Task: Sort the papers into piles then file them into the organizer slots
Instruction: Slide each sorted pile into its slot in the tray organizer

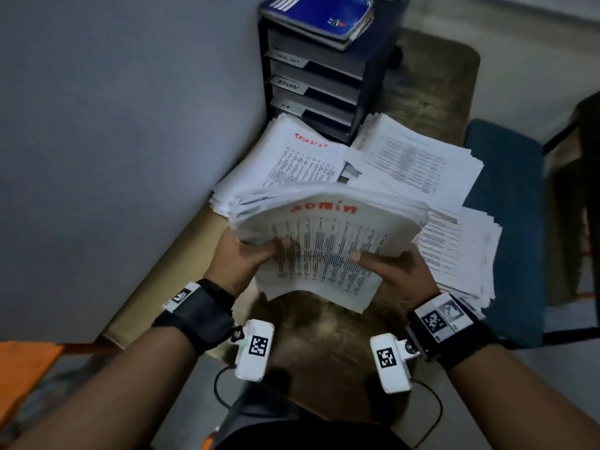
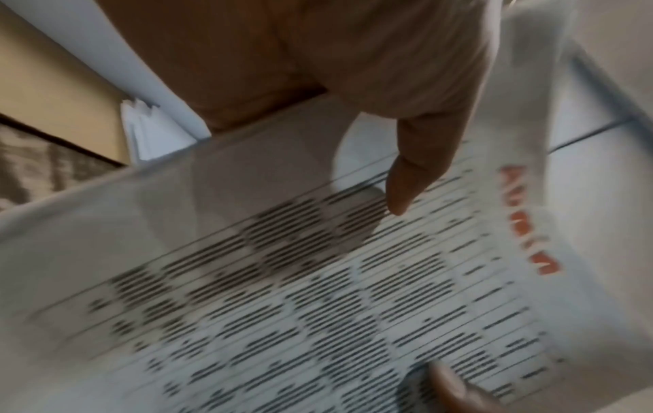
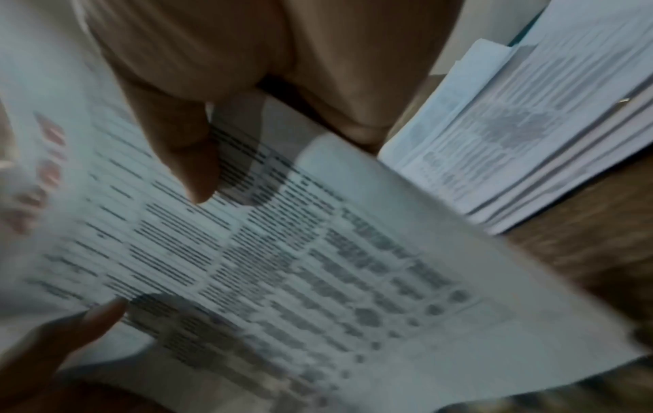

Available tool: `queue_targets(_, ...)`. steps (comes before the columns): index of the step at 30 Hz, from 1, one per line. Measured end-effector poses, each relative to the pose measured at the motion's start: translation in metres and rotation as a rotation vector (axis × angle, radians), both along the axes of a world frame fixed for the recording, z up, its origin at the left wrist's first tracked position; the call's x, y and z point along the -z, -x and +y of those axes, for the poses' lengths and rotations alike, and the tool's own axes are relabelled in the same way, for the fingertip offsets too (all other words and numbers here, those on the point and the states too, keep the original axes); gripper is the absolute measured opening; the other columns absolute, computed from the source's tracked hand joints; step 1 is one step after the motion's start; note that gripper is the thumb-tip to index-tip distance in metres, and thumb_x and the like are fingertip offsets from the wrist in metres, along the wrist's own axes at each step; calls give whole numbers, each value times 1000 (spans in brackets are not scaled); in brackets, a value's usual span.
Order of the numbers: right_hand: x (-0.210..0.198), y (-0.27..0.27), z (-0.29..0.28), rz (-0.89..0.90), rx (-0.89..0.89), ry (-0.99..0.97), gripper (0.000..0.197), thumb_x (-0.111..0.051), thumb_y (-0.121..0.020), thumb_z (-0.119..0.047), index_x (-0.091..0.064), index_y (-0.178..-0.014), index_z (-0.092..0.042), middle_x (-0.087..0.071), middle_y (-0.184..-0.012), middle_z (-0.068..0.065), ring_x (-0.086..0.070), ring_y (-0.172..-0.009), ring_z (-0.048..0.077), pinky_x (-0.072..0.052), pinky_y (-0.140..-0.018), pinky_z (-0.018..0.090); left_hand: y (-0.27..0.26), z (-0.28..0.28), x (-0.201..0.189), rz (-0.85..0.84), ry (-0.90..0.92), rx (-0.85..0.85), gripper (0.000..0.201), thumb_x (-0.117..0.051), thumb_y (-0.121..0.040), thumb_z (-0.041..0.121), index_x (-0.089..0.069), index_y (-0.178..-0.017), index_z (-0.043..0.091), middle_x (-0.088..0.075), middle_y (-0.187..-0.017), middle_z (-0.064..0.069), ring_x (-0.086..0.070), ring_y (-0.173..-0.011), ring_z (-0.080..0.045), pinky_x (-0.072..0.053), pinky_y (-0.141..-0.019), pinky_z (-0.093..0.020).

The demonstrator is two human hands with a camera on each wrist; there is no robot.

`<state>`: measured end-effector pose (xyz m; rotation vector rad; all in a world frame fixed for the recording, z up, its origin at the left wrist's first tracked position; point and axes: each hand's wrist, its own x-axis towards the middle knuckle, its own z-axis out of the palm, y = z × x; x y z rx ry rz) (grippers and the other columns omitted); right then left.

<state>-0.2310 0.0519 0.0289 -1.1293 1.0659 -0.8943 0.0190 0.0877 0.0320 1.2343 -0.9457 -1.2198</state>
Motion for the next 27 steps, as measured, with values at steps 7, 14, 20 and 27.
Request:
queue_targets(7,12,3,-6,-20,57,-54,38,-76,-76,6,-69,-110,-7,-71,-113,14,-66,-109,33,-52,-92,54,9,2,5,28,-64,-79,34,-78,-74,-7,-75,-97,18,-77,-102,-8,-72,-96,-27,-58,-85,-43)
queue_targets(14,37,6,3,208,61,-142,34,-78,-77,-2,-69,-102,-23,-76,-97,-8,-70,-95,12,-55,-93,43,15,5,27,-25,-209,-12,31,-78,-80,8,-71,-108,20,-76,-107,2,-71,-101,-15,-55,-93,-41)
queue_targets(20,42,14,6,317,129,-163,24,-81,-77,-20,-67,-90,-34,-72,-95,-12,-68,-89,10,-52,-82,32,0,-4,35,-3,-295,163,48,-83,-74,37,-71,-116,17,-73,-116,-3,-68,-109,-23,-53,-97,-44)
queue_targets(27,46,43,0,494,147,-102,12,-80,-77,-15,-70,-81,-20,-73,-84,3,-67,-80,15,-54,-76,38,-26,-36,90,269,-679,-286,51,-59,-88,58,-61,-120,18,-63,-117,-6,-63,-107,-27,-49,-86,-37)
